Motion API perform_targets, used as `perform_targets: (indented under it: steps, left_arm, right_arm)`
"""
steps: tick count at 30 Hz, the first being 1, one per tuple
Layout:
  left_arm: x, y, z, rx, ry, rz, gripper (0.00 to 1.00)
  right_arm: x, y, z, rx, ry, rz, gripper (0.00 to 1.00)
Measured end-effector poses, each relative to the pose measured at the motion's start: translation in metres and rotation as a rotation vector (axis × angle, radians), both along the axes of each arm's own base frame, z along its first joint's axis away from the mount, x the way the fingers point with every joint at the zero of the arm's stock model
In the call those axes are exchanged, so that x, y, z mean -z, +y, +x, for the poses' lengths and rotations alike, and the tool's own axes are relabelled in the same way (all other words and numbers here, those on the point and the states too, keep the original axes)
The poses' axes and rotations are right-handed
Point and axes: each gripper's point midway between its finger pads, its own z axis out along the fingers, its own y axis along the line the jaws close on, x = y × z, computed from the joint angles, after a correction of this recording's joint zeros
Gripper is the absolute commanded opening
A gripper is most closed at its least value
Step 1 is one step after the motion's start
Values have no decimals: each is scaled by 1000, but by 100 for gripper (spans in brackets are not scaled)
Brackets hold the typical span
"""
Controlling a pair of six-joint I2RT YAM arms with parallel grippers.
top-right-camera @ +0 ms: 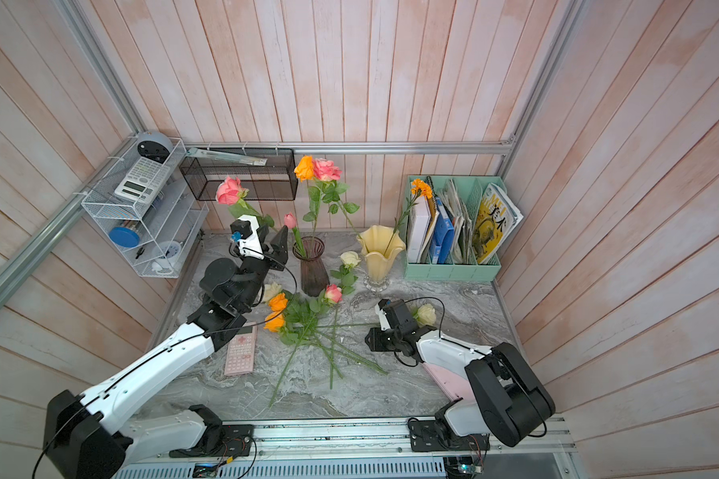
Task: Arrange the flowers in different vases according to their colors
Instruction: Insert the flower into the vase, then pick up the flower at the center of the board.
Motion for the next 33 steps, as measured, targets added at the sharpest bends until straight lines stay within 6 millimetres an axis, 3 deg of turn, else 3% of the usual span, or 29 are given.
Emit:
perform_targets:
  steps: [4,9,14,17,21,27,33]
  left_arm:
    - [16,-4,-41,56,96,-1,59]
    - [76,3,-69,83,292,6,60]
    - [153,13,-90,78,498,19,61]
    - [180,12,-98,90,577,23,62]
    - [196,7,-105,113,625,11,62]
    - [210,7,-109,114,659,-7,62]
    - [216,8,-110,111,672,-13,62]
  right_arm:
    - [-36,28,10,-30,-49,21,44]
    - [-70,51,26,-24,-87,37,45]
    - [-59,58,35,-1,-39,2,45]
    - [-44,59,34,3,6,-27,45]
    - [-34,64,33,-3,41,-51,45]
    - [-40,86,44,-26,38,-57,45]
    - [-31,104,55,-36,58,-106,45]
